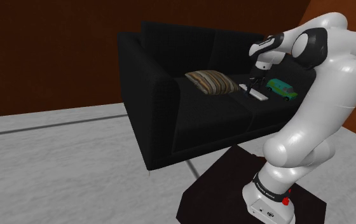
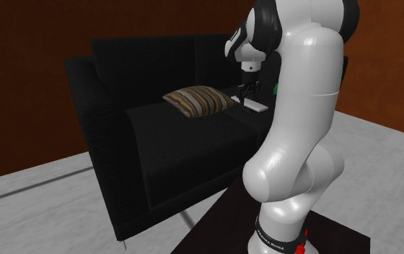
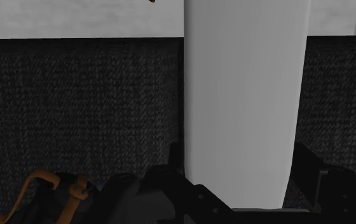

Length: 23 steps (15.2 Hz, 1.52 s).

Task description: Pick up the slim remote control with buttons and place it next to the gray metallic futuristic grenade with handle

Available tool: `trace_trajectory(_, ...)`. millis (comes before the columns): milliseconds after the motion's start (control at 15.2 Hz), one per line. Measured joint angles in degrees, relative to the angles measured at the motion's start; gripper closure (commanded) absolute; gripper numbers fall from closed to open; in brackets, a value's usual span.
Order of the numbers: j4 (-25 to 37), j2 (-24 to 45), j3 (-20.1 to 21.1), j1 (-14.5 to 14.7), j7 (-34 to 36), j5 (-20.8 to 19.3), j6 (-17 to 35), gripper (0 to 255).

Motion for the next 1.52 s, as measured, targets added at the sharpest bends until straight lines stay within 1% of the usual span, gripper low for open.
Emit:
trace_trajectory(990, -5.91, 5.27, 0.43, -0.57, -1.83, 2.74, 10.72, 255)
trace_trajectory(1452, -6.48, 5.65, 0.49, -0.62, -1.96, 2.96, 11.67, 255)
trace_trajectory(1518, -6.48, 5.66, 0.49, -0.62, -1.96, 2.96, 11.67, 0)
